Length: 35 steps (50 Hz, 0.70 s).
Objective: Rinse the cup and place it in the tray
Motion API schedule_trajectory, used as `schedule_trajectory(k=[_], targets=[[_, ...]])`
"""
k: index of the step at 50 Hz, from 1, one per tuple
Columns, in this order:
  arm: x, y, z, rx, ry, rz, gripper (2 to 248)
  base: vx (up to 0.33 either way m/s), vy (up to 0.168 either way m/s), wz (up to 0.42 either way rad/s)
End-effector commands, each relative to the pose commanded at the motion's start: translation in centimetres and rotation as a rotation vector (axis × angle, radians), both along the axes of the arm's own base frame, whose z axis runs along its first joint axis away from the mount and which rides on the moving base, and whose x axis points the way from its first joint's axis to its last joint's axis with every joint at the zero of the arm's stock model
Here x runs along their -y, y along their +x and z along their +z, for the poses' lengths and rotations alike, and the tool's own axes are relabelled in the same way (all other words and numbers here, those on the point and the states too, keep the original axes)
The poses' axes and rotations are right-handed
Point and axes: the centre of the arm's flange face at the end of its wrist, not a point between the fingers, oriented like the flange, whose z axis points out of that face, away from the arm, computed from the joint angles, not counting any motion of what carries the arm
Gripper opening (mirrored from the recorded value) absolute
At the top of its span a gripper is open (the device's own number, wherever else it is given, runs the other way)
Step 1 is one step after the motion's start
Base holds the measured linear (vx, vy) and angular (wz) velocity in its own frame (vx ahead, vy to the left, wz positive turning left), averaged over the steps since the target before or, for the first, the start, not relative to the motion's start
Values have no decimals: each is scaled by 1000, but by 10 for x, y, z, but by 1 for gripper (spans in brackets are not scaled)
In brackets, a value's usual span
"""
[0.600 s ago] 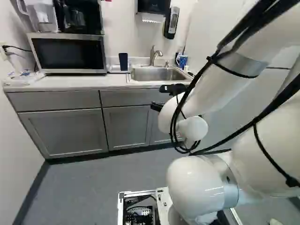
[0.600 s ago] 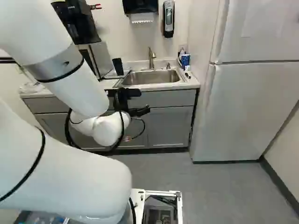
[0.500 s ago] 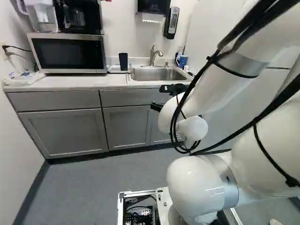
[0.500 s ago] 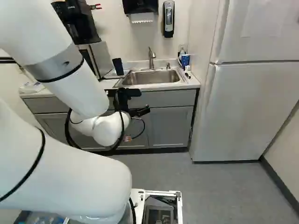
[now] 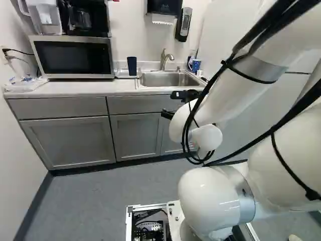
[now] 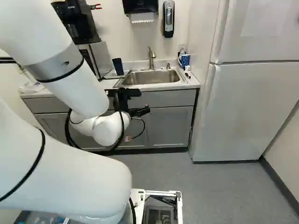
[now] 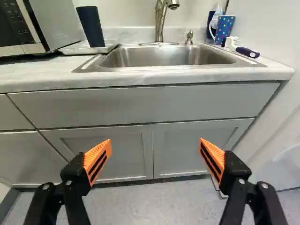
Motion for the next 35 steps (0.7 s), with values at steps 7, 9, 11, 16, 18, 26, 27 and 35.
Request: schedule_trajectory(k=[7,9,11,16,18,26,27,35], targets=[[0,1,0,-1,0,-1,247,0,0,0],[0,3,1,1,0,-1,247,0,0,0],[1,4,2,3,0,-2,247,0,0,0],[1,7,6,14,0,-5,247,0,0,0],[2,9,8,19,0,-6,247,0,0,0],[3,17,16,38,0,-12,247,0,0,0],[4,18,17,41,0,-13,247,0,0,0],[6,28,25,60,-1,-20,247,0,0,0]])
